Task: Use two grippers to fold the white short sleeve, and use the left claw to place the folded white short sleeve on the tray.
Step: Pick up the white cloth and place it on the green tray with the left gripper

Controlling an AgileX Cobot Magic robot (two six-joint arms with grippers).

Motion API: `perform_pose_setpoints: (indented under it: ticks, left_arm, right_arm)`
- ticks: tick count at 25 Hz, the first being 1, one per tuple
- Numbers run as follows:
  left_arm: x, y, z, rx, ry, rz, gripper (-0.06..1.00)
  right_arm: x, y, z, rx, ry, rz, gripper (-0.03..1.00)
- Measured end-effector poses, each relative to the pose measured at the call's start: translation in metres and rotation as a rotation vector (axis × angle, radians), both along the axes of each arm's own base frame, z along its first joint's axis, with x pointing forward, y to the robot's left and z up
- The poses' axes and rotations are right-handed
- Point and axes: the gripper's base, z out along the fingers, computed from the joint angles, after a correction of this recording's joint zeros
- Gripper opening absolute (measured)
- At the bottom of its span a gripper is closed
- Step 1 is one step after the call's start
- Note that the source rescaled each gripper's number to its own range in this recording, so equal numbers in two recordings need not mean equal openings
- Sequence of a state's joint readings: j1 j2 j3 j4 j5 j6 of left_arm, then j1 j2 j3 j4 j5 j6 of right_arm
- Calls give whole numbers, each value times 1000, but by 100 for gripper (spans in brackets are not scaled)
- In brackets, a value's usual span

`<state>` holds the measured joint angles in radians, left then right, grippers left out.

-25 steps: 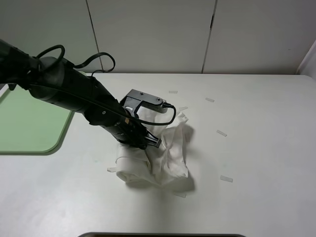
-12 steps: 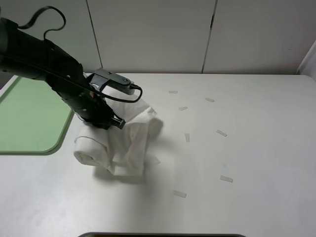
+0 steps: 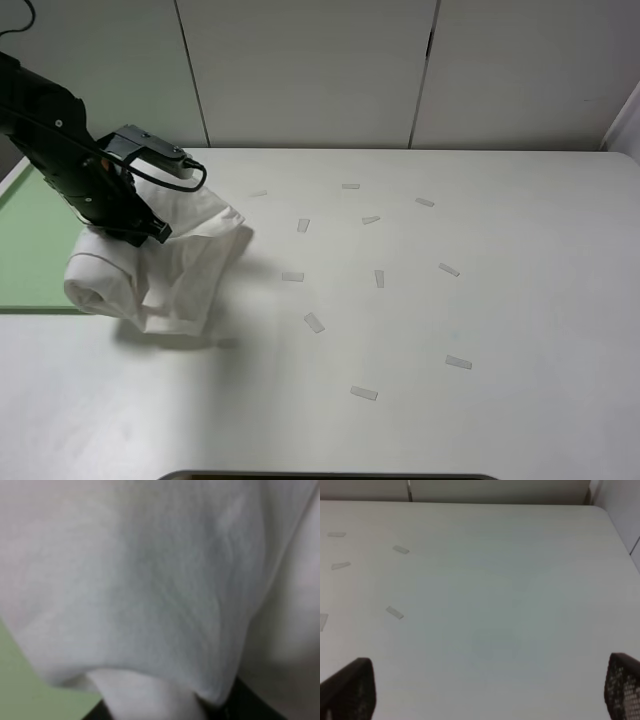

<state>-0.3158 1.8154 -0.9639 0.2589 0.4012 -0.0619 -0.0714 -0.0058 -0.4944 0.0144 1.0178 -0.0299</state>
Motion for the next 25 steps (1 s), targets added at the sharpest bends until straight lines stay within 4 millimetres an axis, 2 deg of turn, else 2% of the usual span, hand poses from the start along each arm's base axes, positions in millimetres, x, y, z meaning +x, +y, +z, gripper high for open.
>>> perform_pose_setpoints:
  ticks: [2,3,4,5,9,11,15,17,20,25]
  left_arm:
    - [3,12,0,14,1,-6,23]
    - [7,29,0,32,2,-18,23]
    - [7,29,0,32,2,-18,23]
    - [10,41,0,44,-2,-25,23]
    - [16,67,1,57,-26,-17,23]
    - [17,73,1,57,-40,-11,23]
    - [25,104,4,64,-115,21,23]
    - [25,106,4,66,-118,23,23]
    - [30,126,7,79,-195,29,23]
    - [35,138,8,96,-260,12,23]
  right_arm:
    - [0,0,0,0,0,0,100]
    - [0,0,0,0,0,0,100]
    - [0,0,0,0,0,0,100]
    - [0,0,0,0,0,0,100]
    - [0,0,0,0,0,0,100]
    - [0,0,0,0,0,0,100]
    - [0,0,0,0,0,0,100]
    - [0,0,0,0,0,0,100]
    - [0,0,0,0,0,0,100]
    - [0,0,0,0,0,0,100]
